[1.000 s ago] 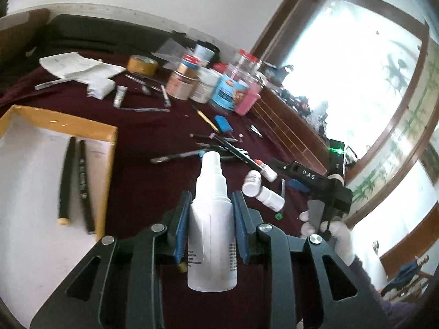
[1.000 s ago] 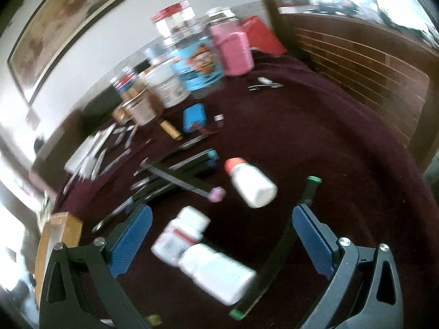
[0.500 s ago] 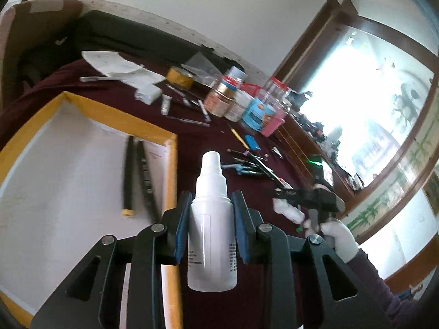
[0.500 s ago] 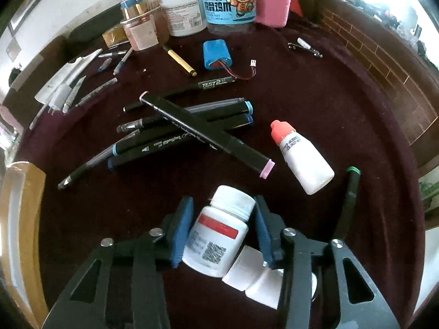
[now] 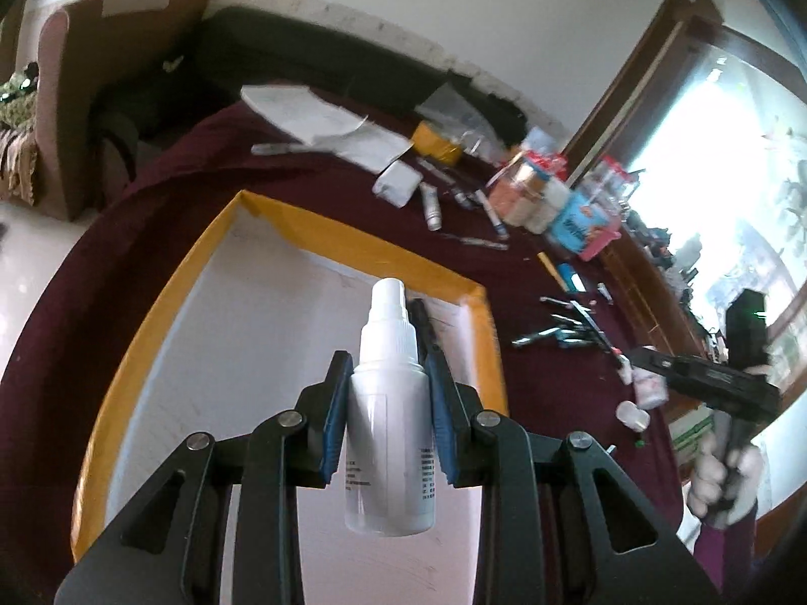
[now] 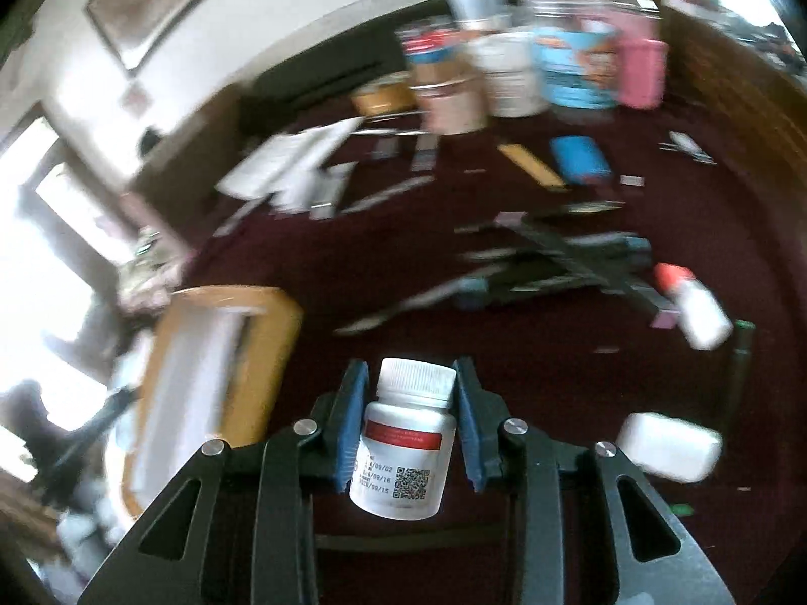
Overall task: Organize rigid objects
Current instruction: 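Set both bottles upright in the cardboard box and open both tools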
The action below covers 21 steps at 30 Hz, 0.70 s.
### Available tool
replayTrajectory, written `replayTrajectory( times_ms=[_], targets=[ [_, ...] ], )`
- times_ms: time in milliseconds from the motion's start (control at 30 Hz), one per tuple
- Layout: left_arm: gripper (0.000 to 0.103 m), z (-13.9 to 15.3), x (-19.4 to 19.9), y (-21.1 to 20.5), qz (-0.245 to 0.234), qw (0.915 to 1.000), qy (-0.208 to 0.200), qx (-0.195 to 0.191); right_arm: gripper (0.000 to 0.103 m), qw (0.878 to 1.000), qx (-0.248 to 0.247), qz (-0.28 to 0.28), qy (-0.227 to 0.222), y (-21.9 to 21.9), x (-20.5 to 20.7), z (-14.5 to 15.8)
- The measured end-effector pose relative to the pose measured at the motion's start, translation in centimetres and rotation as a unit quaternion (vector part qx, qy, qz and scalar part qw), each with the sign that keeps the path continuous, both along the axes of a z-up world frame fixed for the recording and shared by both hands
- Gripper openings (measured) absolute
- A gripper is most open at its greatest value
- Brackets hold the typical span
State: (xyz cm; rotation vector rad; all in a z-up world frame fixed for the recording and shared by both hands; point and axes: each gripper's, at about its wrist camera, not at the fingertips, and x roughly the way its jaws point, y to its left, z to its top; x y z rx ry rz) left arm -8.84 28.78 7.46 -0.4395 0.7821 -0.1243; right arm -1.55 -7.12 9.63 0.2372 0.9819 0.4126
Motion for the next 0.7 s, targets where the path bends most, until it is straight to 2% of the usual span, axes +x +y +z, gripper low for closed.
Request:
replayTrajectory(
  times_ms=[133,433,700],
  targets=[
    [0.027,-1.6,3.1,1.0,-0.001,0.9993,0.038,-0.001,0.030,0.998,0.027,0.060,0.022,6.2,0.1,0.2],
    [0.027,-4.4,6.1,2.4,0.018,0.9968,0.074,-0.025,0.031,0.989,0.013,0.133,0.062,19.9,2.9,-2.8],
    [0.026,-5.7,6.5,4.2,0.042,0.9939,0.088,-0.051,0.031,0.986,-0.018,0.143,0.084,25.1,4.9,-5.4]
  ],
)
